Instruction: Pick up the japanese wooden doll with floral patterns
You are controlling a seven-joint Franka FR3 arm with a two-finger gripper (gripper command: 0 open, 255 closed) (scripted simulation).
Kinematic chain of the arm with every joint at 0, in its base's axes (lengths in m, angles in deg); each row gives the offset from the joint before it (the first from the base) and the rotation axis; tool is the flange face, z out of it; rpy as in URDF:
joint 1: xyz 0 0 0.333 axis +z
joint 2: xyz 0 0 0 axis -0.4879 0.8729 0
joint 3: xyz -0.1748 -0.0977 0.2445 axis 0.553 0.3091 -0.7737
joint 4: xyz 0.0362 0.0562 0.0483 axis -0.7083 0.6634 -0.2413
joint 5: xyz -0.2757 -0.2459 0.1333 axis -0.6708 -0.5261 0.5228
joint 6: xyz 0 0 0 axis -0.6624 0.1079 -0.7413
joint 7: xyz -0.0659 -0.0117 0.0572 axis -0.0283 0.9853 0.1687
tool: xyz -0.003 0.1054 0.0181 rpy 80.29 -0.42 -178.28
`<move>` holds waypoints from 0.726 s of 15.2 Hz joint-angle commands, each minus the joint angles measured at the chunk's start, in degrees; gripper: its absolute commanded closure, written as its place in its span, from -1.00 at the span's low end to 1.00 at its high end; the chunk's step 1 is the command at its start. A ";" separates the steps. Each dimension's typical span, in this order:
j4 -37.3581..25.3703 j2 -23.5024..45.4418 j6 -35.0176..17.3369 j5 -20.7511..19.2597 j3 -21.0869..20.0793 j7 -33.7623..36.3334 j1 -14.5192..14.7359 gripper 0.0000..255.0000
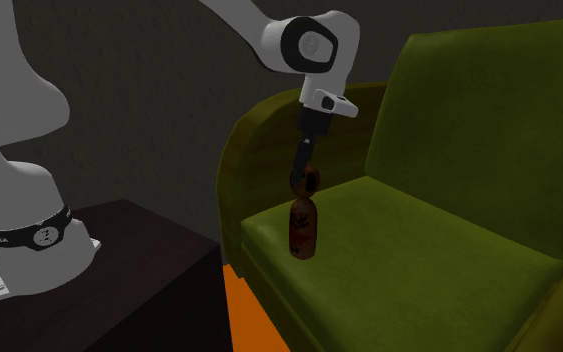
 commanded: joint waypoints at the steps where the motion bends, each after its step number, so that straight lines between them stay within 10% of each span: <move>1: 0.04 0.05 -0.01 -0.01 0.02 0.00 0.00 1.00; 11: -1.44 -1.94 3.06 1.33 -0.63 -0.94 -0.46 1.00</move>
